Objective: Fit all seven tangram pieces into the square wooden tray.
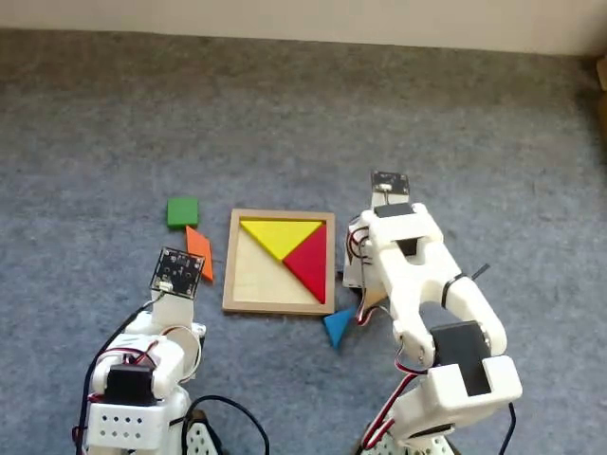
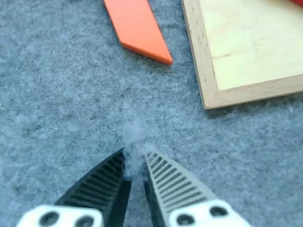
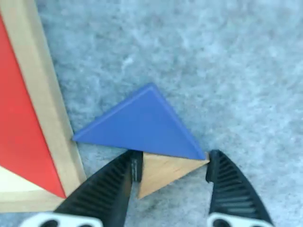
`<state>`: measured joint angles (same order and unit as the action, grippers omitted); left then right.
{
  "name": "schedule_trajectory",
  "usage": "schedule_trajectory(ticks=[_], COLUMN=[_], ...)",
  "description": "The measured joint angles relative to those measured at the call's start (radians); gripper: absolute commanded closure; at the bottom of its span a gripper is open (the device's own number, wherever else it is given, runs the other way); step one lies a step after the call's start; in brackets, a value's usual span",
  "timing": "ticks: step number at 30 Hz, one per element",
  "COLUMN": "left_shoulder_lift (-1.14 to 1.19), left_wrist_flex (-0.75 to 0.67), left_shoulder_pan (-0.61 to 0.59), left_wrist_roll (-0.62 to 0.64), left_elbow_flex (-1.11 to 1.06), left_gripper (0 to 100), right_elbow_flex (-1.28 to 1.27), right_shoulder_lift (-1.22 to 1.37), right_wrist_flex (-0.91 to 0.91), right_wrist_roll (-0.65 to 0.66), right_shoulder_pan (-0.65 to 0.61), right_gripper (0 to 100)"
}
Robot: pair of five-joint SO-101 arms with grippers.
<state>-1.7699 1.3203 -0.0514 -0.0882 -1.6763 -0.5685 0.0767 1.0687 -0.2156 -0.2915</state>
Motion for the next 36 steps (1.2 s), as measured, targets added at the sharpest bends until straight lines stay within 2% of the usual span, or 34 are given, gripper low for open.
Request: schedule_trajectory(ticks=[6, 27, 36], left_shoulder_lift=[0.000, 0.000, 0.000], left_wrist_flex=[0.000, 0.000, 0.000], left_shoulder_pan=[0.000, 0.000, 0.000], left_wrist_roll=[0.000, 0.000, 0.000], left_elbow_flex=[0.000, 0.000, 0.000], left_gripper=[99, 99, 99], right_elbow_flex=[0.000, 0.000, 0.021], right_shoulder_lift=[0.000, 0.000, -0.009], right_wrist_flex=[0.000, 0.040, 0.150], right_wrist_roll=[0.003, 0.385, 0.470], right_shoulder_pan=[0.000, 0.032, 0.057], right_gripper=[80.7, 80.7, 80.7])
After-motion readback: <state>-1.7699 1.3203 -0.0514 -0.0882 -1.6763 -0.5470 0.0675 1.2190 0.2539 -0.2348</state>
